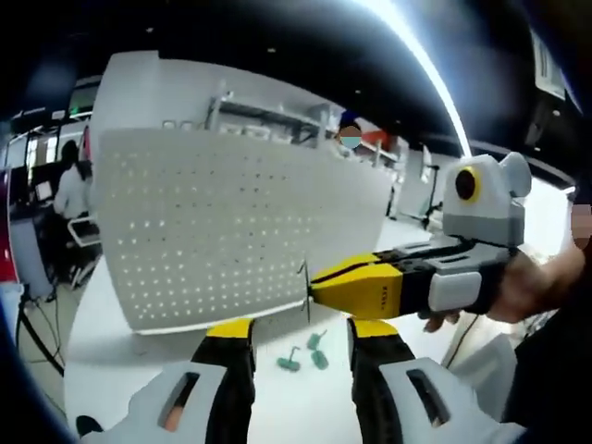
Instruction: Insert the hook assembly into the mounting plate slot until the hook locks in place.
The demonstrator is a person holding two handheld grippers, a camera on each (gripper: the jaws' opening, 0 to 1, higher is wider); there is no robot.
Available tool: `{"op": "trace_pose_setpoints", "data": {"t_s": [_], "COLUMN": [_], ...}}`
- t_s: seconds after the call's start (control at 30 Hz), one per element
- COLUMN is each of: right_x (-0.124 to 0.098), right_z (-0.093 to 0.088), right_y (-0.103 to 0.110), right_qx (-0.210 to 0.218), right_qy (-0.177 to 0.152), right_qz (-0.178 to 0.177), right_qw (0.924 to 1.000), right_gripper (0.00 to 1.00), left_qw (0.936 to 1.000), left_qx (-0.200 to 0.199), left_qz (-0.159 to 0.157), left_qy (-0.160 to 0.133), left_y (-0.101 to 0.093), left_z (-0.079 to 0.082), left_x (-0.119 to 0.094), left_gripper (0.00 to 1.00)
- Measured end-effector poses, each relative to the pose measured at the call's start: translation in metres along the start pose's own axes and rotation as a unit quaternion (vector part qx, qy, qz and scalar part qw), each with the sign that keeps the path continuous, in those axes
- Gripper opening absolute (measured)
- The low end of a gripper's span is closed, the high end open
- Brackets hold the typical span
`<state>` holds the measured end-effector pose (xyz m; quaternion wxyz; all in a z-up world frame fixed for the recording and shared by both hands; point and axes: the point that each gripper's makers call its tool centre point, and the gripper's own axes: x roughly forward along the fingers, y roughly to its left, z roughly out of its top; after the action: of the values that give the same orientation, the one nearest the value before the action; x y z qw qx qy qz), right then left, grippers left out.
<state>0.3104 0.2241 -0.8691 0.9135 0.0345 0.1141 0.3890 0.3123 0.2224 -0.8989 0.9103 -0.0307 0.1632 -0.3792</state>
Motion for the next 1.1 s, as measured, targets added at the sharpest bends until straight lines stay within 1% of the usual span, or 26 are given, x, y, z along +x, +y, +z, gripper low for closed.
{"op": "trace_pose_setpoints", "data": {"t_s": [0.03,0.1,0.2,0.4,0.6,0.63,0.77,0.9,0.97,1.0,1.03,1.1], "right_x": [0.0,0.0,0.0,0.003,0.003,0.002,0.0,-0.003,-0.005,-0.007,-0.009,-0.012], "right_z": [0.0,0.0,0.002,0.009,0.019,0.024,0.035,0.047,0.052,0.055,0.06,0.064], "right_y": [-0.001,-0.002,-0.007,-0.022,-0.043,-0.05,-0.067,-0.087,-0.098,-0.103,-0.109,-0.122], "right_qx": [-0.006,-0.009,-0.023,-0.03,-0.038,-0.042,-0.048,-0.052,-0.048,-0.053,-0.058,-0.061], "right_qy": [-0.001,0.0,-0.004,-0.019,-0.044,-0.055,-0.077,-0.099,-0.112,-0.117,-0.127,-0.133], "right_qz": [-0.002,-0.005,-0.016,-0.044,-0.088,-0.104,-0.139,-0.183,-0.204,-0.215,-0.23,-0.252], "right_qw": [1.0,0.9999,0.9996,0.9984,0.9944,0.9921,0.9861,0.9767,0.9714,0.9682,0.9633,0.9565], "right_gripper": [0.0,0.0,0.0,0.0,0.0,0.0,0.0,0.0,0.0,0.0,0.0,0.0], "left_qw": [1.0,1.0,1.0,0.9999,0.9999,0.9999,0.9998,0.9998,0.9997,0.9997,0.9997,0.9997], "left_qx": [0.0,-0.001,-0.004,-0.007,-0.007,-0.007,-0.007,-0.004,-0.004,-0.004,-0.004,-0.003], "left_qz": [0.0,-0.001,-0.004,-0.009,-0.012,-0.013,-0.014,-0.018,-0.019,-0.019,-0.019,-0.02], "left_qy": [0.001,-0.001,-0.003,-0.003,-0.007,-0.008,-0.011,-0.012,-0.013,-0.015,-0.015,-0.015], "left_y": [0.0,0.001,0.001,0.0,0.002,0.002,0.002,0.001,0.001,0.001,0.002,0.002], "left_z": [-0.001,-0.001,-0.002,-0.005,-0.004,-0.004,-0.003,-0.001,0.0,0.001,0.002,0.002], "left_x": [0.0,-0.001,-0.001,-0.003,-0.004,-0.004,-0.004,-0.003,-0.003,-0.003,-0.003,-0.002], "left_gripper": [0.52,0.55,0.64,0.79,0.88,0.89,0.93,0.95,0.96,0.97,0.98,1.0]}}
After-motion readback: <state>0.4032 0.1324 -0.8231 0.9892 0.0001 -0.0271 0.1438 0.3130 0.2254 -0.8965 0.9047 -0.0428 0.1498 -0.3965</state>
